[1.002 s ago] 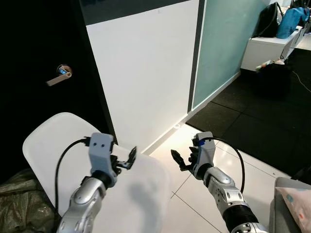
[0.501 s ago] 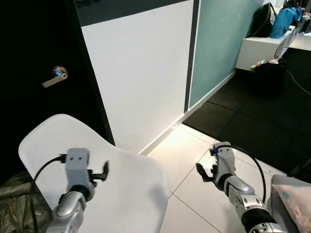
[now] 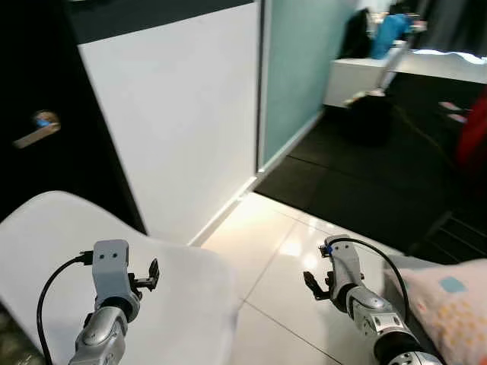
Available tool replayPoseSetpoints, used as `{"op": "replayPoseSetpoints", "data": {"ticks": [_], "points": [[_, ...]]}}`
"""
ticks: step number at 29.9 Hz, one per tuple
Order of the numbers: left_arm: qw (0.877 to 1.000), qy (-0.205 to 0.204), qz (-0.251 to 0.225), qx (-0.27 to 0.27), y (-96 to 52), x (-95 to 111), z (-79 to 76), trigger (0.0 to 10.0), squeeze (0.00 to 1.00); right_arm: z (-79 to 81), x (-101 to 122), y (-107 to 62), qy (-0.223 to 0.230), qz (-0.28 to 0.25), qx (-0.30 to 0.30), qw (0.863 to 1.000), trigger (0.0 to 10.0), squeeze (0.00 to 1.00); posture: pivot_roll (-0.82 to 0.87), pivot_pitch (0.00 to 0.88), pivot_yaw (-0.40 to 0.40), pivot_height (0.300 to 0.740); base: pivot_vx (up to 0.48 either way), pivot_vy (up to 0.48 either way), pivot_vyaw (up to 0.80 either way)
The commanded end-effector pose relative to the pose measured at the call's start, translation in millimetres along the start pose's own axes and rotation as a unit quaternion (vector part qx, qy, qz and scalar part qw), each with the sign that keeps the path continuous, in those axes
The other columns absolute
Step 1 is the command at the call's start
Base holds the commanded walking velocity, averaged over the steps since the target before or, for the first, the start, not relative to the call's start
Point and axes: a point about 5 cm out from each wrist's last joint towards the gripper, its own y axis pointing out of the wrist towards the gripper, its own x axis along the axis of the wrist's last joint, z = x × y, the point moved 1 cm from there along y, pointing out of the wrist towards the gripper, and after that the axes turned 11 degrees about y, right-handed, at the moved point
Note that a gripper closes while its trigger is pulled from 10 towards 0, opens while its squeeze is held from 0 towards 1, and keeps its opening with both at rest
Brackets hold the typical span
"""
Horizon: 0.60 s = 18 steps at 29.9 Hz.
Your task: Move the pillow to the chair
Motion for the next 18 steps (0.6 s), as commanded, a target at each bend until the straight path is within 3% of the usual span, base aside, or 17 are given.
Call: {"op": "replayPoseSetpoints", "data": {"ticks": [1, 8, 18], "points": [[1.0, 0.005, 0.011, 0.004, -1.0, -7.0, 2.0, 10.0, 0.0, 8.2, 1.0, 2.4, -0.005, -0.002, 0.014, 1.0, 10.0, 0.0, -0.19, 0.011, 0.003, 0.74, 0.0, 0.0, 0.0], [1.0, 0.004, 0.014, 0.006, 2.2, -9.1, 3.5, 10.0, 0.0, 11.0, 0.0, 4.0, -0.006, 0.008, 0.017, 1.0, 10.0, 0.0, -0.19, 0.003, 0.002, 0.74, 0.0, 0.0, 0.0], [1.0, -0.014, 0.021, 0.016, 12.7, -13.1, 7.2, 10.0, 0.0, 15.1, -4.0, 6.1, 0.001, 0.014, 0.014, 1.0, 10.0, 0.0, -0.14, 0.0, 0.011, 0.74, 0.0, 0.0, -0.52]]}}
